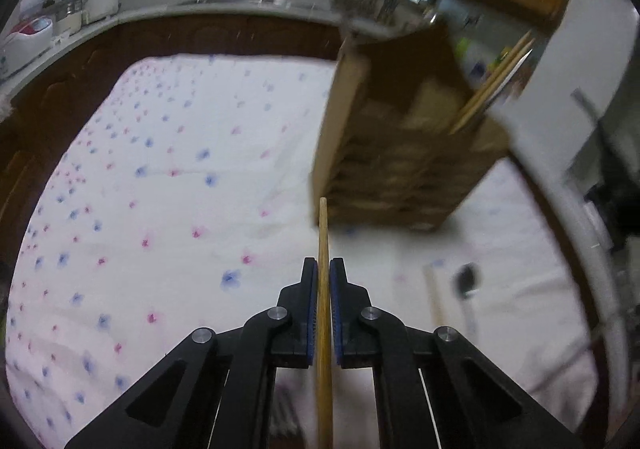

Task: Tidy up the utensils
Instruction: 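Lift both held chopsticks and carry them over the wooden holder, then lower the chopsticks into the holder and open both tools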

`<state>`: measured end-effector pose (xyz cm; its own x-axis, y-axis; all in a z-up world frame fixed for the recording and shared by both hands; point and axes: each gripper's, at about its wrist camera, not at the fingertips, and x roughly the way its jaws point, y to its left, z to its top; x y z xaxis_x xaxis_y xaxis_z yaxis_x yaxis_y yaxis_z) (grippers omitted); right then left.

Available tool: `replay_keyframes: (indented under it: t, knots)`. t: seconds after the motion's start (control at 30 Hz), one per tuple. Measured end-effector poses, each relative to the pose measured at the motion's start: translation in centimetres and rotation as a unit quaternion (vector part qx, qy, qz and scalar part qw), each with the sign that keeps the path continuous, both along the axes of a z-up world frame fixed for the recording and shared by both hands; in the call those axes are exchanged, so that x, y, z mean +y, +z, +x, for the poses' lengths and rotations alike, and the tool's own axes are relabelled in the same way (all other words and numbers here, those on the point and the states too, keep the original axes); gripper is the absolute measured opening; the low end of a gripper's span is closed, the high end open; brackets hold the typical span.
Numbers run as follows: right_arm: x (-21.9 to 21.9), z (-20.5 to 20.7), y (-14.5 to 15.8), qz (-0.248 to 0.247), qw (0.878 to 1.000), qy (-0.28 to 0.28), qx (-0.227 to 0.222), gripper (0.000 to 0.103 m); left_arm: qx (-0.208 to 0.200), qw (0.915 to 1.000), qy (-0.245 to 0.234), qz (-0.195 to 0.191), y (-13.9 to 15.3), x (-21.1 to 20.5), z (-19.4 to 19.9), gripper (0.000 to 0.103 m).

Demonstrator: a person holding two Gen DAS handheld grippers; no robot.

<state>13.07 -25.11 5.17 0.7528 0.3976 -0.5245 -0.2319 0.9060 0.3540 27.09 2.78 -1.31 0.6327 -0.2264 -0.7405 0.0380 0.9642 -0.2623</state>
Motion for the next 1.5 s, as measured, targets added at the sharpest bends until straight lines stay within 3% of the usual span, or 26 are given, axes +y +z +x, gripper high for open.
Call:
replay_keyframes:
  t: [0.23, 0.63, 1.27, 1.5]
  knots:
    - [0.6, -0.5, 1.5, -0.004, 1.000, 0.006, -0.018, 0.005, -0.066, 0.9967, 0.002, -0.047, 4.5, 1.2, -4.3, 0.004]
    - [1.5, -0.9, 3.6, -0.012, 0.999, 0.011, -0.048, 0.005, -0.116, 0.9909, -0.009, -0.066, 7.2, 3.3, -10.4, 0.004]
    - [2.0, 1.3, 4.3, -0.010, 0.998, 0.006, -0.063, 0.005, -0.150, 0.9860, -0.006, -0.072, 8.9, 4.4, -10.4, 0.004]
    - [1.8, 3.5, 5.7, 0.001, 0.996, -0.011, -0.093, 0.005, -0.180, 0.9815, 0.001, -0.067, 10.3, 4.7, -9.2, 0.004]
